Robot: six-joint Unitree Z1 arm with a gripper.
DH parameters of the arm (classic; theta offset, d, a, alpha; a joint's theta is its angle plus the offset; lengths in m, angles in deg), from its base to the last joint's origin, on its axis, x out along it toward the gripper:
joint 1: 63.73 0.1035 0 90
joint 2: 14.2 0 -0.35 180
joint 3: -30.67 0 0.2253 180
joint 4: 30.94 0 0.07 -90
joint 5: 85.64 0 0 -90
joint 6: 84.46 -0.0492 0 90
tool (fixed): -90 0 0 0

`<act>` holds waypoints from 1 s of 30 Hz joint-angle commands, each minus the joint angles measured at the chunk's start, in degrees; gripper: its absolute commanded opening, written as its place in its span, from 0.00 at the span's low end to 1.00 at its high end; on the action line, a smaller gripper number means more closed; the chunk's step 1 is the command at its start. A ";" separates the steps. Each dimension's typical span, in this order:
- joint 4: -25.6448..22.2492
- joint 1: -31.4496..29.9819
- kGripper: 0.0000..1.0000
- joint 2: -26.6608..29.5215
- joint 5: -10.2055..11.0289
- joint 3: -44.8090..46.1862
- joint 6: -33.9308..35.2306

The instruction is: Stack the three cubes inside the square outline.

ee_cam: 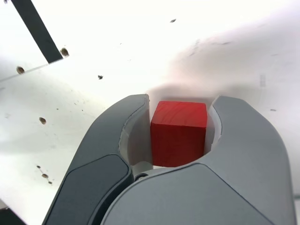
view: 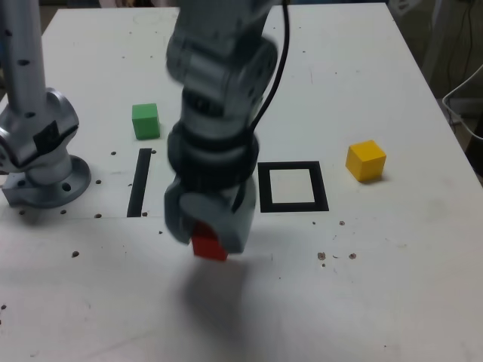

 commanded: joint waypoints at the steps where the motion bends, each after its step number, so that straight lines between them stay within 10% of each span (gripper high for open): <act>1: -1.46 1.37 0.11 0.46 -0.07 -1.71 -1.22; 30: 1.06 25.02 0.11 -7.79 2.55 -9.76 -9.87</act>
